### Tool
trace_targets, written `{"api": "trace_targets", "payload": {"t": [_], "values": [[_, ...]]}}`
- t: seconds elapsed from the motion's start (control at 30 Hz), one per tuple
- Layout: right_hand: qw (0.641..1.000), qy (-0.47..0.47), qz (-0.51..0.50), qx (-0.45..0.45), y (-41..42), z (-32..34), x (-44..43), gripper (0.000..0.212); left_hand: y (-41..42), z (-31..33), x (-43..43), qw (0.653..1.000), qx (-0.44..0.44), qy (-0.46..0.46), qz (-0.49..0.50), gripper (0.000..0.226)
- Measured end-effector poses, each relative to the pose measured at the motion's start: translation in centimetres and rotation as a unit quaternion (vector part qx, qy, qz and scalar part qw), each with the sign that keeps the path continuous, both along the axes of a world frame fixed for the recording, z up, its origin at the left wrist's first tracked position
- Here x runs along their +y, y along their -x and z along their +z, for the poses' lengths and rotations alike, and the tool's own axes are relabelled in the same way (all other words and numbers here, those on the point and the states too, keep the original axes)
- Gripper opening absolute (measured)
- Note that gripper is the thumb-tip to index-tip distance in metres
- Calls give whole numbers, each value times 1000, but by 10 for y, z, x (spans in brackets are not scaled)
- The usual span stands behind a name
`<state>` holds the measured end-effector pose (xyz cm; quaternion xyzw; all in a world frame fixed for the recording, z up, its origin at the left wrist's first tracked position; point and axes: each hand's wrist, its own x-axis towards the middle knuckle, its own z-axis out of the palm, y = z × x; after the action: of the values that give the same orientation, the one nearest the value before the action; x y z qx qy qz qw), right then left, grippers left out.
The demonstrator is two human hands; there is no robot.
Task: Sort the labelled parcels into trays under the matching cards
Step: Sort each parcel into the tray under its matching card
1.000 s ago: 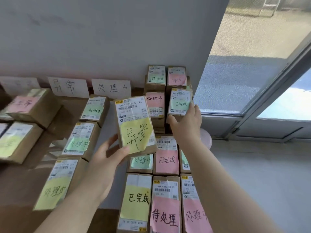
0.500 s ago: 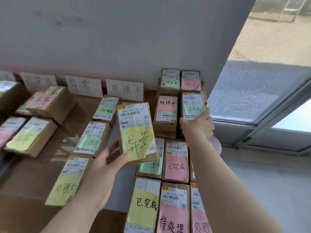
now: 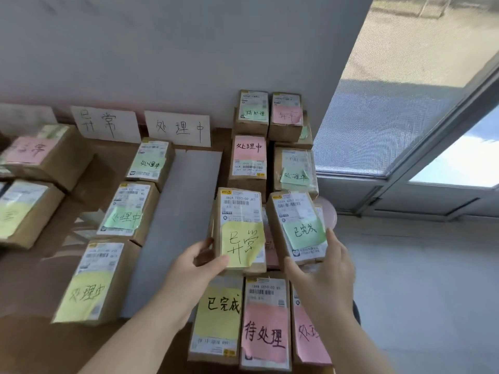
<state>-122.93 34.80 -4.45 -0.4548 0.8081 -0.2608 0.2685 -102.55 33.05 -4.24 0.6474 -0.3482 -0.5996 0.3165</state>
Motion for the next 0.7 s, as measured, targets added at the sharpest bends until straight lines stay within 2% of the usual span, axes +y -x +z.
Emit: {"api": "trace_targets", "payload": {"t": [0.1, 0.23, 0.27, 0.37, 0.4, 0.53, 0.7], "values": [[999, -33, 20, 7, 3, -7, 5, 101, 11, -6, 3, 1000, -7, -22, -10, 39], [996, -50, 8, -70, 10, -18, -1, 104, 19, -9, 5, 999, -17, -34, -17, 52], [994, -41, -4, -102, 13, -22, -3, 94, 20, -8, 6, 999, -17, -34, -18, 54], [982, -30, -2, -184, 19, -21, -6, 43, 22, -9, 8, 999, -3, -32, -25, 51], [979, -26, 3, -201, 21, -21, -6, 33, 23, -9, 9, 999, 0, -30, -28, 47], [963, 10, -21, -269, 22, -12, -1, 30, 20, -5, 15, 999, 7, -15, -47, 35], [922, 57, -31, -381, 18, -1, 4, 27, 5, 9, 14, 999, 16, 30, -38, 24]]}}
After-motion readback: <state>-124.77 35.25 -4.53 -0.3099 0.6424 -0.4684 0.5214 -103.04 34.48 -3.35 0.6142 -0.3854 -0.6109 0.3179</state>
